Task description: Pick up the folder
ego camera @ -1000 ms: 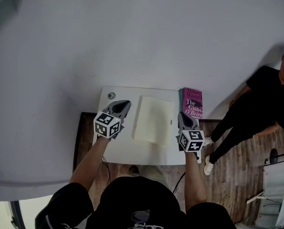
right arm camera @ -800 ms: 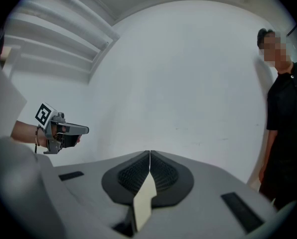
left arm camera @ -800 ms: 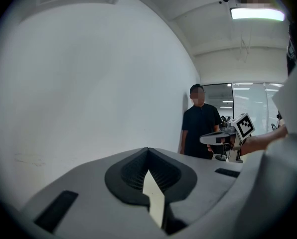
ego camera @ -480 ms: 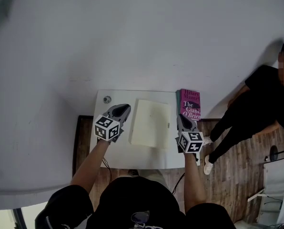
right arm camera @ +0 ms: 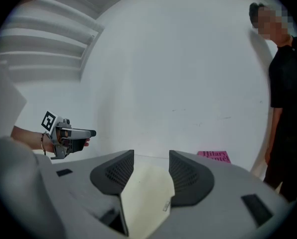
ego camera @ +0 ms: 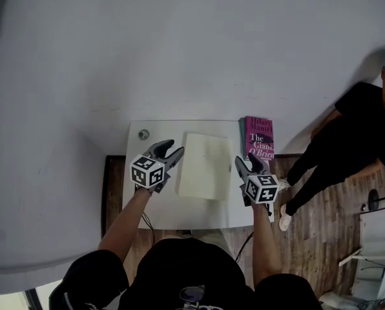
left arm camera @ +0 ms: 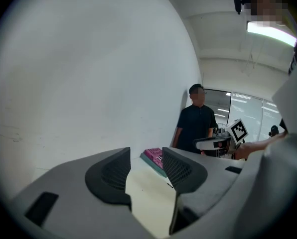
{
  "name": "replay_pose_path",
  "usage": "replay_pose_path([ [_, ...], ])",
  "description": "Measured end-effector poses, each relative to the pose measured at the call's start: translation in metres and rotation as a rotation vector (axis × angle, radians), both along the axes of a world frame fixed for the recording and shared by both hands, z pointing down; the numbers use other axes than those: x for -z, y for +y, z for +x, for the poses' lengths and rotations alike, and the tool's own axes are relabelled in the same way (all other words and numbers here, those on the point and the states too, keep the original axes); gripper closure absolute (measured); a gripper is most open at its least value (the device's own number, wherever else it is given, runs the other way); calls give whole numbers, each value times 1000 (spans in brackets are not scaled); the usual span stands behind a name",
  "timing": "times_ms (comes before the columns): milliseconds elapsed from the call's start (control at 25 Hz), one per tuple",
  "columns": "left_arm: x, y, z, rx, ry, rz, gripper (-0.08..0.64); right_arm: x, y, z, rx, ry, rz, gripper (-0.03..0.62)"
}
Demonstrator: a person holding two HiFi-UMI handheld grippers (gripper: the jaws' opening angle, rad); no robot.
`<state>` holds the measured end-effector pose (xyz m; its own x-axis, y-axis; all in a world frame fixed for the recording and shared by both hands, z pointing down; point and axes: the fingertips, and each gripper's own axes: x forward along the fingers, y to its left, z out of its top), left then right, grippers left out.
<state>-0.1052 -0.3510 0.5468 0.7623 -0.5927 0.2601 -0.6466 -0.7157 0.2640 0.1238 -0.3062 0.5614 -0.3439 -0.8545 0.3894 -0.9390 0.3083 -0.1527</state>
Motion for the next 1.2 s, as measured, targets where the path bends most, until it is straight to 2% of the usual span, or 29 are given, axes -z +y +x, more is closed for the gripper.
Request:
replay_pose_path([
  [160, -19, -4, 4, -18, -15, -50, 351, -12, -5, 2, -4, 1, -27, 364],
  [640, -84, -11, 8, -23, -44, -201, 351, -70, -15, 14, -2, -20, -168, 354],
  [1200, -148, -19, 18, -15, -90, -341, 351, -143, -24, 17, 31, -59, -325, 347],
])
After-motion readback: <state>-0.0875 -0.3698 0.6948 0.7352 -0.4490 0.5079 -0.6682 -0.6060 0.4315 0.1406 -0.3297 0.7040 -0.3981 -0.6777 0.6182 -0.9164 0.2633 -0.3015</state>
